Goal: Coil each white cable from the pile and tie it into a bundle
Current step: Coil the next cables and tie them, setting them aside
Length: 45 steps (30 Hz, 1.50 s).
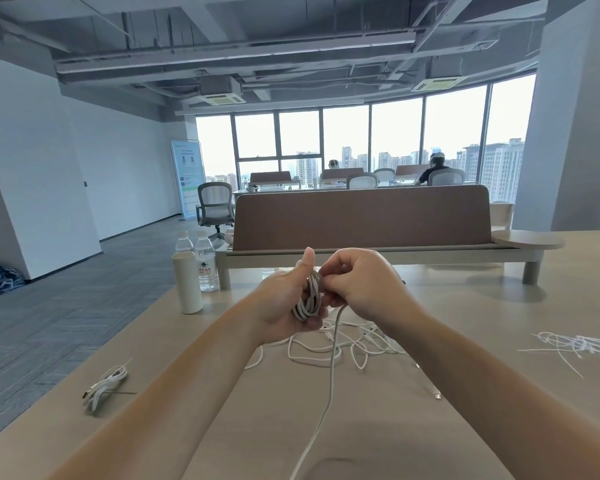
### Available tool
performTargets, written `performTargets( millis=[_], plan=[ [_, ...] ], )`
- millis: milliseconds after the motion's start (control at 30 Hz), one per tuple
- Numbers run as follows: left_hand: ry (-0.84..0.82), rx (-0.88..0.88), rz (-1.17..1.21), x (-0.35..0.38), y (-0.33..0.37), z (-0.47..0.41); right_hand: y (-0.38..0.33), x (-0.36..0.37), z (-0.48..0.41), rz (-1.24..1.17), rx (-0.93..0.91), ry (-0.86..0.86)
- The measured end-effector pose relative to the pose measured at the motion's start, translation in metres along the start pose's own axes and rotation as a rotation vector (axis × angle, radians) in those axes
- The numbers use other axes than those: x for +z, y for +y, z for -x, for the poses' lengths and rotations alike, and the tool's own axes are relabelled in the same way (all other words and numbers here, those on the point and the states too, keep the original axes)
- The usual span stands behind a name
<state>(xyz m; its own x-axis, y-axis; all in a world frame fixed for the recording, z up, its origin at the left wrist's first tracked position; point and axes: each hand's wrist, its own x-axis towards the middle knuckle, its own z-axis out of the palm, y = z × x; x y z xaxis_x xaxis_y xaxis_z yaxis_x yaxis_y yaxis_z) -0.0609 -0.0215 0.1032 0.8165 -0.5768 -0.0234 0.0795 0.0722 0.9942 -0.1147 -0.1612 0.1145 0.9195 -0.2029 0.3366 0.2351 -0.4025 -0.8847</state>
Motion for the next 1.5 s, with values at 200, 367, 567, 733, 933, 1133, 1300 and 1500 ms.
performTargets(
  millis=[200, 367, 567, 733, 933, 1133, 1300, 1500],
  plan=[
    [0.007, -0.041, 0.048, -0.003, -0.002, -0.002, 0.001, -0.005, -0.002, -0.069, 0.022, 0.131],
    [-0.071, -0.007, -0.003, 0.003, -0.001, -0.001, 0.003, 0.000, -0.002, -0.045, -0.061, 0.078],
    [-0.081, 0.011, 0.003, 0.004, -0.004, -0.003, 0.001, 0.003, 0.002, -0.051, -0.081, -0.019],
    [-0.065, 0.014, 0.016, 0.002, -0.006, -0.004, 0.002, -0.004, 0.003, -0.120, -0.073, -0.151],
    [0.003, 0.047, -0.078, 0.012, -0.008, -0.007, 0.013, 0.002, -0.003, -0.125, -0.057, -0.011],
    [0.002, 0.058, -0.098, 0.012, -0.008, -0.005, 0.010, -0.001, -0.005, -0.117, -0.053, -0.060],
    [0.065, 0.070, -0.104, 0.014, -0.010, -0.008, 0.011, 0.001, -0.002, -0.121, -0.044, -0.092],
    [0.122, 0.092, -0.177, 0.010, -0.011, -0.011, 0.009, 0.000, -0.001, -0.173, -0.008, -0.191]
  ],
)
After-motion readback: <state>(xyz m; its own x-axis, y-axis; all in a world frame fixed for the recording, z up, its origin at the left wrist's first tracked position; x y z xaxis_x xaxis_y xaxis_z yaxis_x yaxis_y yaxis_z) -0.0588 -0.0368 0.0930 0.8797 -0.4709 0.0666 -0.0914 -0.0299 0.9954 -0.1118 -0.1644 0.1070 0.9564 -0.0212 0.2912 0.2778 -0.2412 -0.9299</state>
